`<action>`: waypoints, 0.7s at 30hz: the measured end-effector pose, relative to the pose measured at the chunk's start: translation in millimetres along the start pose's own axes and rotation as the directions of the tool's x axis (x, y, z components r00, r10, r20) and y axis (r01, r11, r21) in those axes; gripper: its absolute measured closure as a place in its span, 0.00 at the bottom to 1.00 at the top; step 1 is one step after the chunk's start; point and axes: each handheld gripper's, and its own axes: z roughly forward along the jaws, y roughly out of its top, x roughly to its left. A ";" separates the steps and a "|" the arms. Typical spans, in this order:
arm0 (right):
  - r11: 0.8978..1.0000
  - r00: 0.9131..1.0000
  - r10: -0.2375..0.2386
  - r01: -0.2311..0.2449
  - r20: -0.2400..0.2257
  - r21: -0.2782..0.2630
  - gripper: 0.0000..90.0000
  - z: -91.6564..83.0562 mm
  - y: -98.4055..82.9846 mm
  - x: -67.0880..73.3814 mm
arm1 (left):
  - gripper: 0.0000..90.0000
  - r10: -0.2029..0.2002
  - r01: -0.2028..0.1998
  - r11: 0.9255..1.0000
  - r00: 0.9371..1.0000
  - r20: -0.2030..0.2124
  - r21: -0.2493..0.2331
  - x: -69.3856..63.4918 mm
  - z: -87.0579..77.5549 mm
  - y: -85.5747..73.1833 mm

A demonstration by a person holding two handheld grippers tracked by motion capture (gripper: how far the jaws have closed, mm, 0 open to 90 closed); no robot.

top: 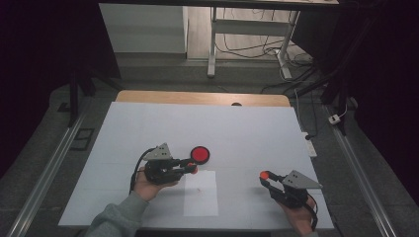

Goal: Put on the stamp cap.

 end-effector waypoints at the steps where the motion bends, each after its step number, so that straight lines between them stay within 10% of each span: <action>1: 1.000 1.000 0.001 -0.001 -0.002 -0.001 0.72 0.8 0.6 1.0 | 0.80 -0.001 0.001 1.000 1.000 0.001 0.000 0.0 0.1 0.0; 21: 1.000 0.997 -0.023 0.023 -0.067 0.001 0.72 22.4 11.3 20.3 | 0.80 -0.008 0.008 1.000 1.000 0.001 -0.008 1.4 0.0 0.2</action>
